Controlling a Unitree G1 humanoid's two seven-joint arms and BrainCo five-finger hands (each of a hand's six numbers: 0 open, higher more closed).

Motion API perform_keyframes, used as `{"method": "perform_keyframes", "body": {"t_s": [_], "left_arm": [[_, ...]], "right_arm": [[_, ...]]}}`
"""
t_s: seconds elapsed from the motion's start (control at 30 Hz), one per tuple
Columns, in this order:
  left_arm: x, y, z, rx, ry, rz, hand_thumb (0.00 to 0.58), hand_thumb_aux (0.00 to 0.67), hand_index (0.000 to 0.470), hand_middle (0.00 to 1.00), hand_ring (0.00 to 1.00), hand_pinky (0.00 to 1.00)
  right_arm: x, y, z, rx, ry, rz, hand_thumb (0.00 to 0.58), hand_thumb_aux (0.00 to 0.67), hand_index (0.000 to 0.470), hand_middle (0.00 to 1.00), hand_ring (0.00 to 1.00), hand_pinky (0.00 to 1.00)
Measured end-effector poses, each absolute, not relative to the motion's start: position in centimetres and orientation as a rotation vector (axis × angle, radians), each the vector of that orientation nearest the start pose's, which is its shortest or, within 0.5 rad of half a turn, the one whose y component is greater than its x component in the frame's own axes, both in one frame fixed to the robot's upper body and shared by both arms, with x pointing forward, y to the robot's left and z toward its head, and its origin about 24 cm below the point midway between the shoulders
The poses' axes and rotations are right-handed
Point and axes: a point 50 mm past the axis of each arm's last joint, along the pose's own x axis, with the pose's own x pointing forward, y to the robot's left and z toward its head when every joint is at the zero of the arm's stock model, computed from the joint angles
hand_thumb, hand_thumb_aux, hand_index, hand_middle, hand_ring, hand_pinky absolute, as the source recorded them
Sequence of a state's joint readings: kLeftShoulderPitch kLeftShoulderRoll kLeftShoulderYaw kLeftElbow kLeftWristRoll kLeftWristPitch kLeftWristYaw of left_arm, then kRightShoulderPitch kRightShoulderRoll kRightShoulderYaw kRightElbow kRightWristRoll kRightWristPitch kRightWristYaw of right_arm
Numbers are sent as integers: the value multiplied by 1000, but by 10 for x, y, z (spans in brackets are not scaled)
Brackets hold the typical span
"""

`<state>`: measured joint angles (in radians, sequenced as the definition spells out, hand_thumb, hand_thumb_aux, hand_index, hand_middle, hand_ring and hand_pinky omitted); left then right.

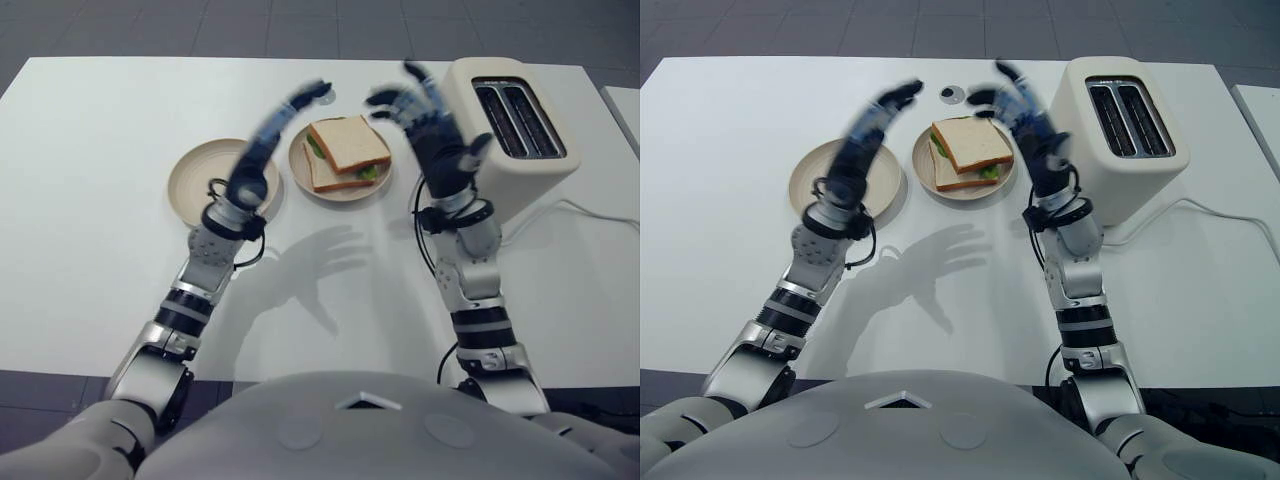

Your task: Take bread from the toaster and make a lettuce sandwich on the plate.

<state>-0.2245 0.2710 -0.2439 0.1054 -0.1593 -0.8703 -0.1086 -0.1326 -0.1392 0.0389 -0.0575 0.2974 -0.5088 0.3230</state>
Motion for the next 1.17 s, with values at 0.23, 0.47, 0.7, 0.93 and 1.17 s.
{"method": "perform_keyframes", "body": {"t_s": [0.23,0.47,0.7,0.93,1.17], "left_arm": [[248,132,138,80,-920,-339,0,0,0,0,0,0],[249,127,134,110,-906,-345,0,0,0,0,0,0],[250,127,130,125,-891,-344,0,0,0,0,0,0],[250,126,130,132,-893,-352,0,0,0,0,0,0],[250,126,130,134,-899,-358,0,0,0,0,0,0]], "right_arm": [[250,-141,130,55,-744,212,0,0,0,0,0,0],[249,-132,128,-1,-753,212,0,0,0,0,0,0],[248,-131,128,-31,-759,215,0,0,0,0,0,0],[245,-128,133,-97,-805,187,0,0,0,0,0,0],[244,-129,134,-121,-815,168,0,0,0,0,0,0]]}}
